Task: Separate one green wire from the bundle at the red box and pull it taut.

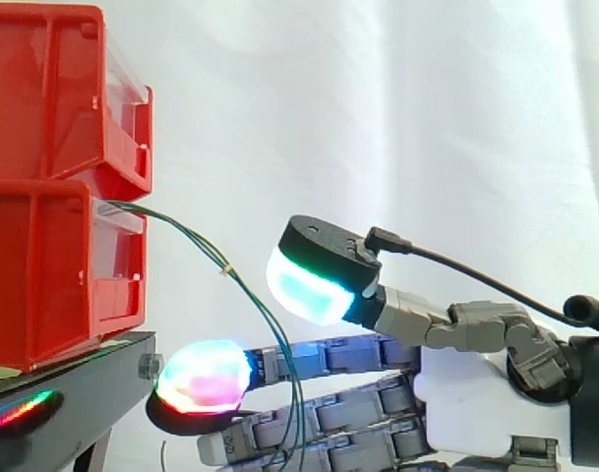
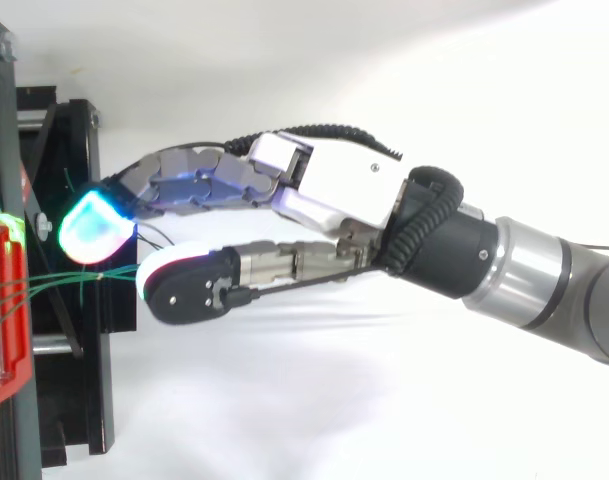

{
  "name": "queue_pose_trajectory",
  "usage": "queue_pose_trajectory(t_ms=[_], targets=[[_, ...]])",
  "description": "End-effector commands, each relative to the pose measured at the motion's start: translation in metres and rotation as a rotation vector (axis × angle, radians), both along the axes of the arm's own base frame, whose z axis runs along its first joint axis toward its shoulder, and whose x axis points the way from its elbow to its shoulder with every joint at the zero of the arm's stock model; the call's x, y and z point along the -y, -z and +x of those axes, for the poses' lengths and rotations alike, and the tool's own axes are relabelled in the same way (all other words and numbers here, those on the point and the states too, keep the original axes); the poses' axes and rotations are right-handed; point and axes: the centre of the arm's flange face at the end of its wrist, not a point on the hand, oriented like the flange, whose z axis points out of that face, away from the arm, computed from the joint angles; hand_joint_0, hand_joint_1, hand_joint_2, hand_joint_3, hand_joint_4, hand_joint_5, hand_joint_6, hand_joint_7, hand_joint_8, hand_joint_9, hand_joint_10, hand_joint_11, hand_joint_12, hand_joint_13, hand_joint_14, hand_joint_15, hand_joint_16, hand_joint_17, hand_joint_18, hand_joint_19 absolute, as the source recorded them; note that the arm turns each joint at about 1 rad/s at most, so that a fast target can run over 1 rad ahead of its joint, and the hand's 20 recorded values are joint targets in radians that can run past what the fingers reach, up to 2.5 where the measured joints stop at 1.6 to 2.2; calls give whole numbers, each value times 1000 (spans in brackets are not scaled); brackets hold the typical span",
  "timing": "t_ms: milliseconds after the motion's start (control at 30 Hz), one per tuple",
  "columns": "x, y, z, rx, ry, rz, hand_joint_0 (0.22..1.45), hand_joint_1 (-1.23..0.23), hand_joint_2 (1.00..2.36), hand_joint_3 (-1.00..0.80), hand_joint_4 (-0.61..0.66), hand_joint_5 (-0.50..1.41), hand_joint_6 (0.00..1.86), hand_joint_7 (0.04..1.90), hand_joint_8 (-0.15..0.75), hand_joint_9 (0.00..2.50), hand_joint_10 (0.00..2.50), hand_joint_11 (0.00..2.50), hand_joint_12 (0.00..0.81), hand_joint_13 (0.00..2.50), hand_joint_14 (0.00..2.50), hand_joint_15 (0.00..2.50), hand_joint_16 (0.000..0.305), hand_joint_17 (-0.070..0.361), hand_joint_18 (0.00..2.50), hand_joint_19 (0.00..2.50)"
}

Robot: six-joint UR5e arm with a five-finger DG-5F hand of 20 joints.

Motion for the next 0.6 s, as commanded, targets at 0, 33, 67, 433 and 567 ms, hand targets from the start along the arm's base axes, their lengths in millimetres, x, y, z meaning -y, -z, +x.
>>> queue_pose_trajectory(t_ms=[0, 33, 67, 433, 567], targets=[[-10, -1, 4, 17, -14, -11, 533, -560, 1000, -500, 230, -185, 502, 735, 245, 523, 5, 151, 309, 502, 9, 235, 39, 87, 354, 343], [-11, -2, 4, 16, -15, -18, 533, -560, 1000, -500, 244, -175, 502, 751, 247, 536, 5, 157, 319, 525, 9, 251, 40, 91, 384, 380], [-12, -3, 4, 17, -18, -19, 533, -560, 1000, -500, 245, -174, 502, 755, 247, 536, 5, 149, 320, 528, 9, 251, 41, 92, 399, 387], [-18, -3, 4, 15, -26, -10, 537, -565, 1000, -500, 283, -137, 503, 856, 249, 596, 7, 177, 326, 564, 12, 282, 42, 95, 436, 419], [-19, -2, 3, 15, -29, -8, 538, -567, 1000, -500, 290, -131, 503, 890, 253, 623, 7, 198, 328, 578, 11, 290, 42, 95, 443, 427]])
